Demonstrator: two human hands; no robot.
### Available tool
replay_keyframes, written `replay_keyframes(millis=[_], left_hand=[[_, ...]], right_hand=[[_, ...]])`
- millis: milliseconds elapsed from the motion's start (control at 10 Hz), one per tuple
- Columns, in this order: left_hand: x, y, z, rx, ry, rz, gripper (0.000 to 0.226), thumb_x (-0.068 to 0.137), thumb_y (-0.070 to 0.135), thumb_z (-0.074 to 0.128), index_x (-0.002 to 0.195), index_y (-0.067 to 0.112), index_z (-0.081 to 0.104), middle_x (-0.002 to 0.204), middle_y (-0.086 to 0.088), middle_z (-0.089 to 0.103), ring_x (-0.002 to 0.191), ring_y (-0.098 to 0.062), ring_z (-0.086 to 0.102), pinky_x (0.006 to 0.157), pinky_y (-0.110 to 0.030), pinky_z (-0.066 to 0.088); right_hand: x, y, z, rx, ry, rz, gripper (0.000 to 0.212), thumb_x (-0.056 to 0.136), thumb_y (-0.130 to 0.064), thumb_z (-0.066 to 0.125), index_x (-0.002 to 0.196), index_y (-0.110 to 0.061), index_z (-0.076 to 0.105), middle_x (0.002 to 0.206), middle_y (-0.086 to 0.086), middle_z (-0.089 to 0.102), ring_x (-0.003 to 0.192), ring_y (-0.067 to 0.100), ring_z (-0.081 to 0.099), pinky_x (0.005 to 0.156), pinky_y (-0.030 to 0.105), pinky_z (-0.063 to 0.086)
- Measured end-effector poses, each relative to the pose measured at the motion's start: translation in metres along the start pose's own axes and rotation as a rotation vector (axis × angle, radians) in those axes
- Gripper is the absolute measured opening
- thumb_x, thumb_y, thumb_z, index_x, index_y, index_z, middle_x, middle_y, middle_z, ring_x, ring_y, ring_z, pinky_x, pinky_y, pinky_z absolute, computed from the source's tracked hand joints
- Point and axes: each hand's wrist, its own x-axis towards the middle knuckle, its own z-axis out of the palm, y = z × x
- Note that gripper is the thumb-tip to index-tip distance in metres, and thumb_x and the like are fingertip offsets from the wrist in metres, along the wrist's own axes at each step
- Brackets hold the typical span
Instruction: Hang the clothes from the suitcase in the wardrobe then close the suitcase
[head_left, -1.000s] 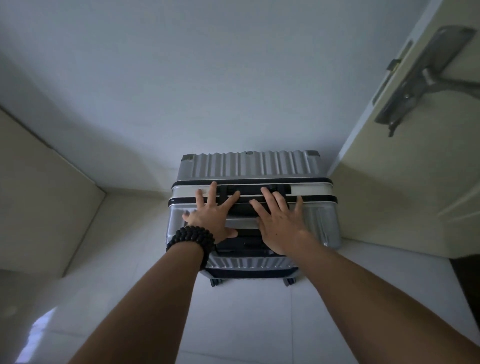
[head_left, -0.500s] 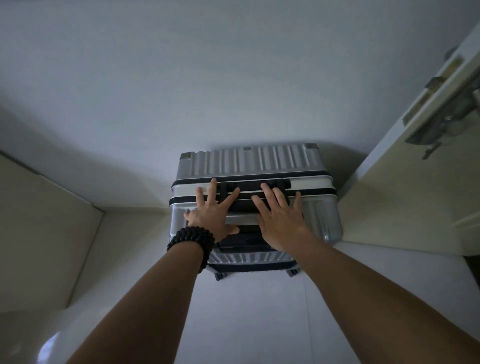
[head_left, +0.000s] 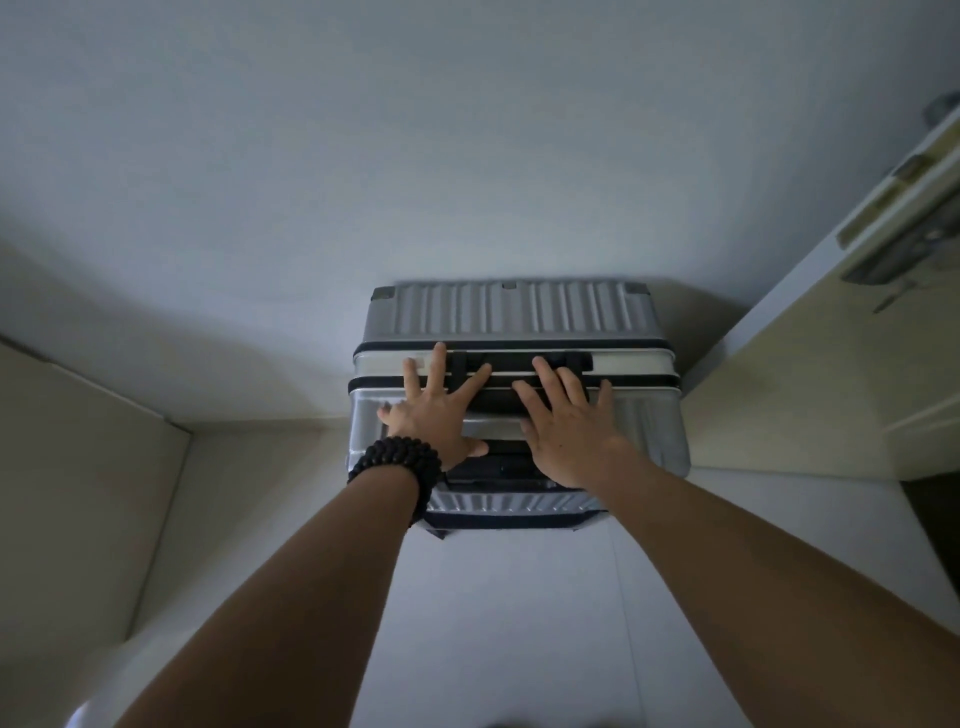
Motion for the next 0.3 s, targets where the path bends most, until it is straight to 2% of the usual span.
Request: replay_keyframes(millis=[100,200,300], left_hand=[[-0.004,-0.008,-0.016,-0.074,-0.076,0.05,0.097,0.083,0.044,0.069,0.147,0.053,-0.004,0.159,0.0,-0.022,0.147,-0.04,-0.01,0.106,-0.066,0.033],[-0.013,-0.015,-0.058,-0.143,-0.003,0.144,0.094,0.085,0.025,0.068,0.15,0.046,0.004,0.162,-0.003,-0.005,0.148,-0.034,0.01,0.107,-0.053,0.04],[-0.035,-0.01,-0.105,-0.109,0.189,0.189,0.085,0.088,0.024,0.062,0.151,0.04,0.008,0.16,-0.002,0.016,0.139,-0.027,0.034,0.099,-0.049,0.048]], right_hand=[[-0.003,0.008,-0.018,0.034,-0.082,-0.08,0.063,0.099,-0.035,0.037,0.152,-0.029,0.003,0.161,0.002,-0.012,0.148,0.029,-0.001,0.114,0.062,0.017],[-0.011,0.033,-0.056,0.13,0.001,-0.162,0.066,0.095,-0.023,0.048,0.151,-0.026,0.012,0.159,0.003,0.012,0.141,0.028,0.022,0.111,0.05,0.033],[-0.04,0.056,-0.113,0.224,0.076,-0.129,0.066,0.093,-0.018,0.049,0.15,-0.021,0.016,0.155,0.006,0.02,0.139,0.028,0.029,0.11,0.045,0.036]])
